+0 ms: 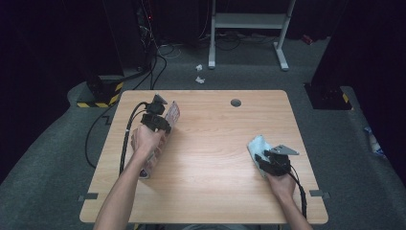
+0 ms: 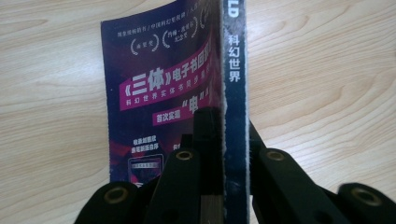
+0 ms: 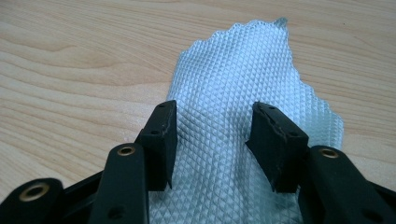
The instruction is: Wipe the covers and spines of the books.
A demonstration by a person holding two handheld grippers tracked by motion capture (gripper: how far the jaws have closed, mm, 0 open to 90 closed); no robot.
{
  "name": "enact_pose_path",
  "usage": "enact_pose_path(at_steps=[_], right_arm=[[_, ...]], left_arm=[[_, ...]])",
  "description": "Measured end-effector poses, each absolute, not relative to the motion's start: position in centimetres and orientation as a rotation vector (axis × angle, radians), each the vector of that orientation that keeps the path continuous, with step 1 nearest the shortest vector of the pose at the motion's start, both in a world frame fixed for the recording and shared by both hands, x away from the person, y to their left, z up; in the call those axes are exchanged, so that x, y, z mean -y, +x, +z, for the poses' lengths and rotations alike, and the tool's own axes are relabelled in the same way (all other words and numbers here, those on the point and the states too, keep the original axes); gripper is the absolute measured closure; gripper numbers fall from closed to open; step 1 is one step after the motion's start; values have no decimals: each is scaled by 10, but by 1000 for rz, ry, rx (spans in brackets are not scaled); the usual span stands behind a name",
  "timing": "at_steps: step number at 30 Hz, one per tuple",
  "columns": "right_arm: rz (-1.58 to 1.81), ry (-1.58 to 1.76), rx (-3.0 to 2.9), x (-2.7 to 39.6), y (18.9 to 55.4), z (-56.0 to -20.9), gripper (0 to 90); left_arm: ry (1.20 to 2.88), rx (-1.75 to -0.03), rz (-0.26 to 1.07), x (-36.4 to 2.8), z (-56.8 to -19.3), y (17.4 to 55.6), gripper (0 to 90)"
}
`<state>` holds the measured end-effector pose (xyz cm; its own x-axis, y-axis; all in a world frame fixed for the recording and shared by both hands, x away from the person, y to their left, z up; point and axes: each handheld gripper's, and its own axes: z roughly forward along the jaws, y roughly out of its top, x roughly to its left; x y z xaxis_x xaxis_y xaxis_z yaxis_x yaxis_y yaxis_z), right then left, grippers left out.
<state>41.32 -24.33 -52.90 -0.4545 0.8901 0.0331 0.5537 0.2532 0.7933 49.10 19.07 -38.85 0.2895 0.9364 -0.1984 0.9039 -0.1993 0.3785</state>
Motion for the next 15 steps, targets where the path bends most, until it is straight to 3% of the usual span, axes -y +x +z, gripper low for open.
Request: enact_pose_path(at_steps=[15], right_arm=[[1067,1315,-2105,243,413,-529,513]], left_arm=[[2088,-1598,58,-182,-405,488,819]])
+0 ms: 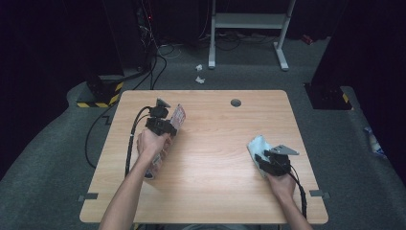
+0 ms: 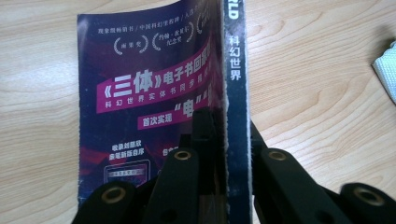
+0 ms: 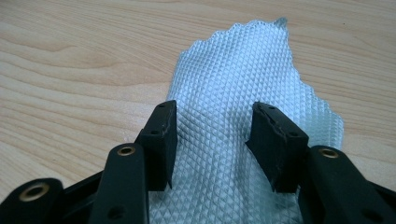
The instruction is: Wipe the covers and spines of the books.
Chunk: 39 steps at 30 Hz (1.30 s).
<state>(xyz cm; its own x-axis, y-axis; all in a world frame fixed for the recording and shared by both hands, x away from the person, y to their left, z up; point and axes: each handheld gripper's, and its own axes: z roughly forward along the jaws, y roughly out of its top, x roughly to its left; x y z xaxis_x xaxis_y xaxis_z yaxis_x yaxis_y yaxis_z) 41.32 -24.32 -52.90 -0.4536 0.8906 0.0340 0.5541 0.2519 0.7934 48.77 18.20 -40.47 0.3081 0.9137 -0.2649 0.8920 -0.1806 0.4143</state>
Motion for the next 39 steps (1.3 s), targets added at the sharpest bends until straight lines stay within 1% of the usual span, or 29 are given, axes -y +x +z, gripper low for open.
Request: enact_pose_path(at_steps=[11,35,39], right_arm=[[1067,1311,-2106,243,413,-529,514],[1069,1312,-2105,243,413,-529,513],[1069,1309,-2106,243,413,-529,513]], left_arm=[[2079,-1550,43,-170,-412,487,803],[2111,-1474,-20,-122,-438,490,780],[2124,-1466,4,-113,-442,490,770]])
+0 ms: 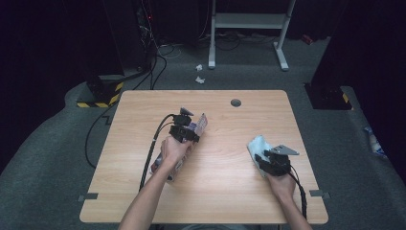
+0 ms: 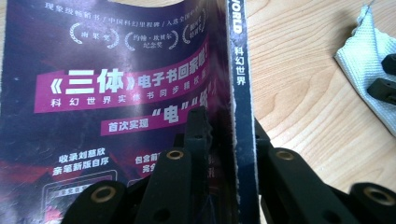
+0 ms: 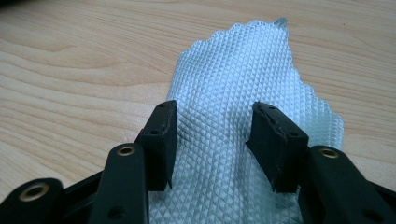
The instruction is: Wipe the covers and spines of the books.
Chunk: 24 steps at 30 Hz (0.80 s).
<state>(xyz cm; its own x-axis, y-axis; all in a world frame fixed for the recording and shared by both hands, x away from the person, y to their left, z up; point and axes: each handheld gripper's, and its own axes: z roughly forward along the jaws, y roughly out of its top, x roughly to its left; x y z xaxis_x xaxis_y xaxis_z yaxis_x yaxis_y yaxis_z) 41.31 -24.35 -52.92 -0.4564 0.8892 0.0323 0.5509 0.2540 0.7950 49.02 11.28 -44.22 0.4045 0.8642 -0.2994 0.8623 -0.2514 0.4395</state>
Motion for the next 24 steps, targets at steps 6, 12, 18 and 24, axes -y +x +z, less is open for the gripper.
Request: enact_pose_path(at_steps=[6,12,18,24], right_arm=[[1069,1312,-2104,243,413,-529,513],[1069,1312,-2104,243,413,-529,513],[1068,1308,-2106,243,413,-529,513],[1070,1311,-2105,243,413,-529,513]], left_arm=[[2145,-1449,19,-99,-450,490,753],[2153,-1442,8,-93,-456,488,719],[2173,-1423,16,-86,-459,486,633],[2224,-1394,27,-74,-465,484,546]])
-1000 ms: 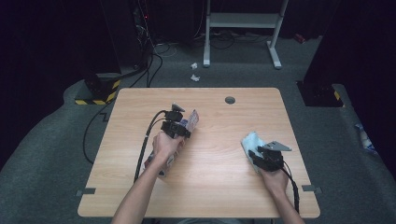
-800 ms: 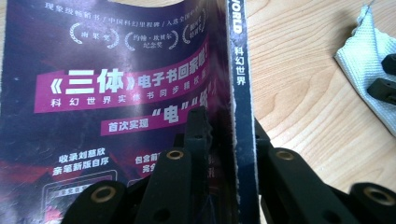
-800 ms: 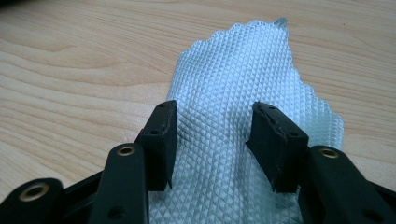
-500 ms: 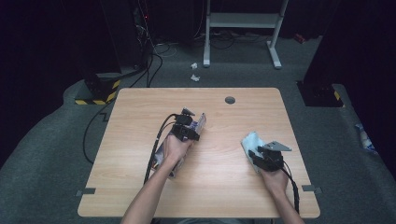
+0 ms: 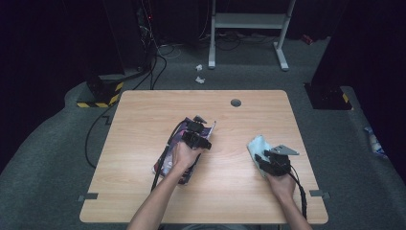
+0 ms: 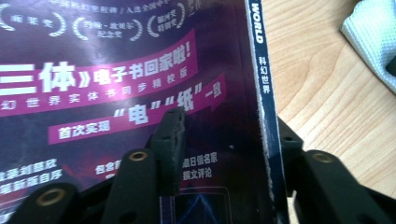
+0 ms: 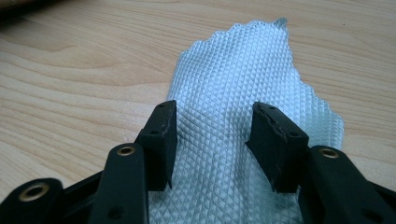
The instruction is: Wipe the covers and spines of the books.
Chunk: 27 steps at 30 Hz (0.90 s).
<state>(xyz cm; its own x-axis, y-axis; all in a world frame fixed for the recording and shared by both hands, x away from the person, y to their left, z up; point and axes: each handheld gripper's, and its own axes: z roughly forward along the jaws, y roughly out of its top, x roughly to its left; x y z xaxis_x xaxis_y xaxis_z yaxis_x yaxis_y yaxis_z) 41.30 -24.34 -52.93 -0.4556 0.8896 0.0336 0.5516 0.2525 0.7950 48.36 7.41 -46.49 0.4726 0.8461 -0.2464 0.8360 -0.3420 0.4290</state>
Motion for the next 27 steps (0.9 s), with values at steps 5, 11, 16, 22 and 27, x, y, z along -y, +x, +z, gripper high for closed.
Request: enact_pose_path(at_steps=[5,11,16,22,27], right_arm=[[1070,1311,-2105,243,413,-529,512],[1070,1311,-2105,243,413,-529,512],[1070,1311,-2105,243,413,-529,512],[1068,1307,-2110,243,414,-529,512],[1047,1308,-2129,243,414,-526,512]], left_arm=[[2212,-1363,-12,-69,-464,481,482],[2194,-1309,-14,-65,-455,478,443],[2188,-1277,18,-71,-446,472,430],[2156,-1289,73,-98,-442,465,416],[2119,-1329,143,-129,-445,454,414]])
